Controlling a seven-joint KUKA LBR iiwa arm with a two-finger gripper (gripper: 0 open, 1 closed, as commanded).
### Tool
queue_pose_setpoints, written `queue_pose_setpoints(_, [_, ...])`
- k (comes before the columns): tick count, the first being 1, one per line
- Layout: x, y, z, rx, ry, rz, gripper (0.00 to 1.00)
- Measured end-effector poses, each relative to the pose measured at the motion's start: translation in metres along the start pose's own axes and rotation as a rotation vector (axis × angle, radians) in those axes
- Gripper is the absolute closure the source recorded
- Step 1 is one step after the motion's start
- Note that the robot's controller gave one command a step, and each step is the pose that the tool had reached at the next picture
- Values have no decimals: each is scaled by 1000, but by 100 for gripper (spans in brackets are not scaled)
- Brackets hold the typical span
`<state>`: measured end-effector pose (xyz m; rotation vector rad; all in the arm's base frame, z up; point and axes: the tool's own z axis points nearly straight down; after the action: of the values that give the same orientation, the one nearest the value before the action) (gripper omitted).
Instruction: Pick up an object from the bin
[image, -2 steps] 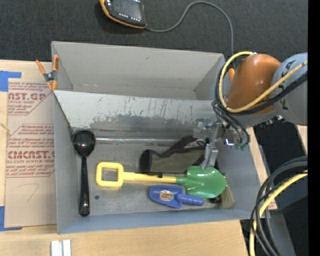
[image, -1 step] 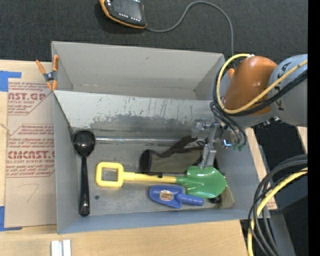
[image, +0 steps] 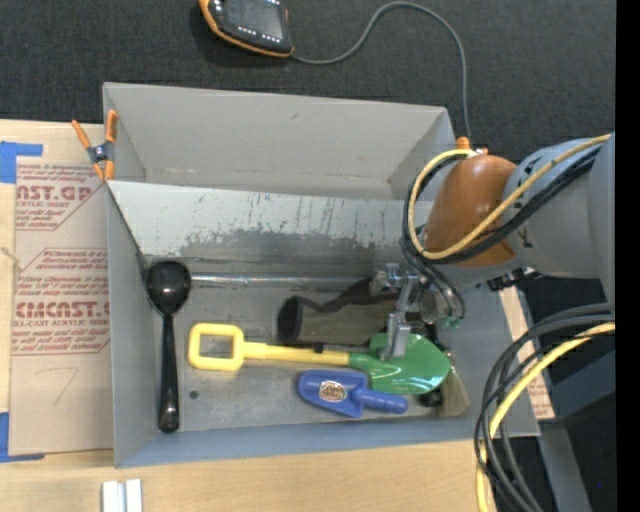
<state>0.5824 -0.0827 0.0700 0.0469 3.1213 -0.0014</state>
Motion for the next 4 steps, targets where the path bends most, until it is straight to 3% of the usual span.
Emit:
queue_pose_setpoints(1, [-7,14,-8,1,-10,8,100])
queue_pose_setpoints(2, [-7,14,-8,1,-10,8,100])
queue_pose_setpoints(3, [1,8,-34,0,2,6,100])
queue_pose_setpoints(4, [43,-7,-41,-1,3,-108,100])
